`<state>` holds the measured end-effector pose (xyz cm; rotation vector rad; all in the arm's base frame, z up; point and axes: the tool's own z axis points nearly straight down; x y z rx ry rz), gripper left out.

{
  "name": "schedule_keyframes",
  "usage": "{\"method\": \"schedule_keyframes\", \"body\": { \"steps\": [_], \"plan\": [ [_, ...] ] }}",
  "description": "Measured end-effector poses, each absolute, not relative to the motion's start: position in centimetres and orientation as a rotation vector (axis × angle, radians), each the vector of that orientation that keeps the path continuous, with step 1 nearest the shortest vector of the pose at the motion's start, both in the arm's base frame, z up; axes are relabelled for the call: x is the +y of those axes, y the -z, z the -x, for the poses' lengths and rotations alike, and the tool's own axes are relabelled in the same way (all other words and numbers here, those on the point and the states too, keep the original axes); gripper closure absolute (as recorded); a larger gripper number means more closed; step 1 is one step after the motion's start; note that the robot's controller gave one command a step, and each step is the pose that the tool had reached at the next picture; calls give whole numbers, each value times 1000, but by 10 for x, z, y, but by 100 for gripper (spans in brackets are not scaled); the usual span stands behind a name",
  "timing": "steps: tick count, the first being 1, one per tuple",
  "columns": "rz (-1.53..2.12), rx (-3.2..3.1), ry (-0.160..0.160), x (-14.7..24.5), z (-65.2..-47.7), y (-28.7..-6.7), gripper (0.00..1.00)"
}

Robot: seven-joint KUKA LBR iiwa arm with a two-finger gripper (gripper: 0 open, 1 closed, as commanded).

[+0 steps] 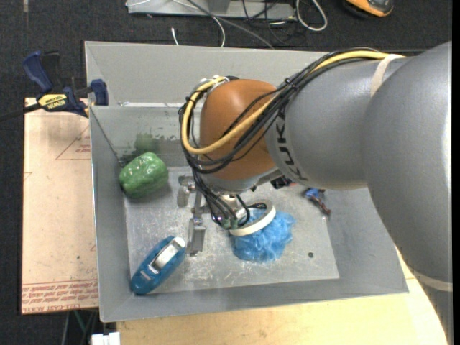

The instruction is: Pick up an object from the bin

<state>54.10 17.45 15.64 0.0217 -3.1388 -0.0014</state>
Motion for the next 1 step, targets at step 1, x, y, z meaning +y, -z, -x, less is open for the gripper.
{"method": "schedule_keyframes", "body": {
  "steps": [1],
  "plan": [
    [-42, -3147, 4, 180, -535, -153, 0]
  ]
}}
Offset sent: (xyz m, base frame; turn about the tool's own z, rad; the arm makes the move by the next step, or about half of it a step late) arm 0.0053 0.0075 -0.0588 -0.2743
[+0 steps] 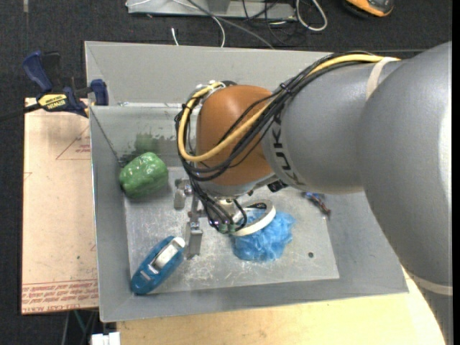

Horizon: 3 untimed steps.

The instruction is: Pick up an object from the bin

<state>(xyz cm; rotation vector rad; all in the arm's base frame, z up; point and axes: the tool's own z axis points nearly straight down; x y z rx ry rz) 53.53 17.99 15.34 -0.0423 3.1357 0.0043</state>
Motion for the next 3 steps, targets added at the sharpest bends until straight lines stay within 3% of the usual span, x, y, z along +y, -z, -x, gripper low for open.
{"method": "schedule_keyframes", "body": {
  "steps": [1, 2, 3],
  "plan": [
    [448, 3105, -4, 182, -545, -95, 0],
    [185, 3121, -12, 188, -481, -86, 0],
    [553, 3074, -6, 216, -492, -72, 100]
  ]
}}
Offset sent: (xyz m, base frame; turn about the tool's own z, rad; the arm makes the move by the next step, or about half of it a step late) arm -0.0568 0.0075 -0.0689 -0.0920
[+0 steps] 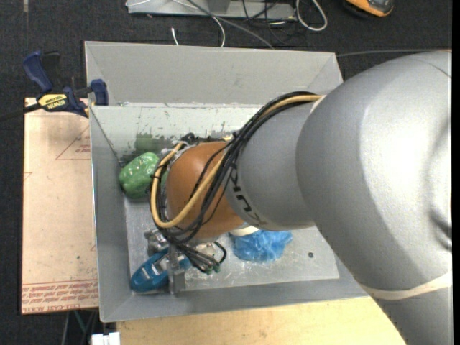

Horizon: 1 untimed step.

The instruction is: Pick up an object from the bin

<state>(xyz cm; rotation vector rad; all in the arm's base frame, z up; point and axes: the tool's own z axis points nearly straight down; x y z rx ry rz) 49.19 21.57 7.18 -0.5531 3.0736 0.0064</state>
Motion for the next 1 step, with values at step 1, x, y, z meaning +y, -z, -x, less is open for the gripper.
{"method": "schedule_keyframes", "body": {
  "steps": [1],
  "plan": [
    [553, 3073, -7, 216, -492, -72, 100]
  ]
}}
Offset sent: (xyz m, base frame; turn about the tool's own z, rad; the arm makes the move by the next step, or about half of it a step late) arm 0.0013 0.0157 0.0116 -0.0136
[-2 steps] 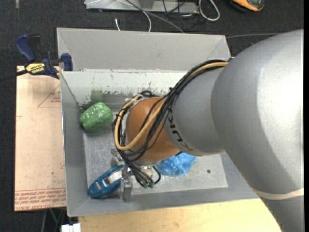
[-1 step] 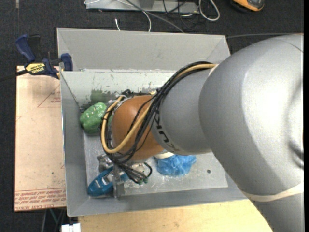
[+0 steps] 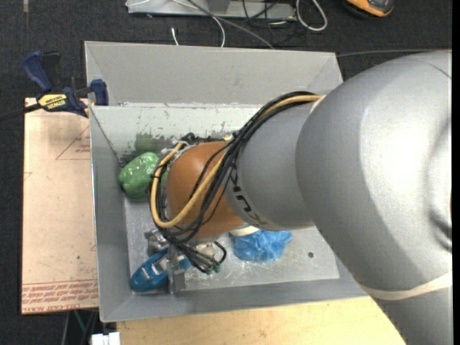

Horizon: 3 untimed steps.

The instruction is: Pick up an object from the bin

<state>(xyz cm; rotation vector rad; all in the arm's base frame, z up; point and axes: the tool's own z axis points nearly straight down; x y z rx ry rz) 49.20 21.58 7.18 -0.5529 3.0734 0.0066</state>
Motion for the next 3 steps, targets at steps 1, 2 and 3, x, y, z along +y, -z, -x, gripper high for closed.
{"method": "schedule_keyframes", "body": {
  "steps": [1, 2, 3],
  "plan": [
    [575, 3073, -2, 230, -493, -82, 100],
    [588, 3061, -2, 227, -490, -74, 100],
    [561, 3066, 9, 229, -489, -73, 100]
  ]
}}
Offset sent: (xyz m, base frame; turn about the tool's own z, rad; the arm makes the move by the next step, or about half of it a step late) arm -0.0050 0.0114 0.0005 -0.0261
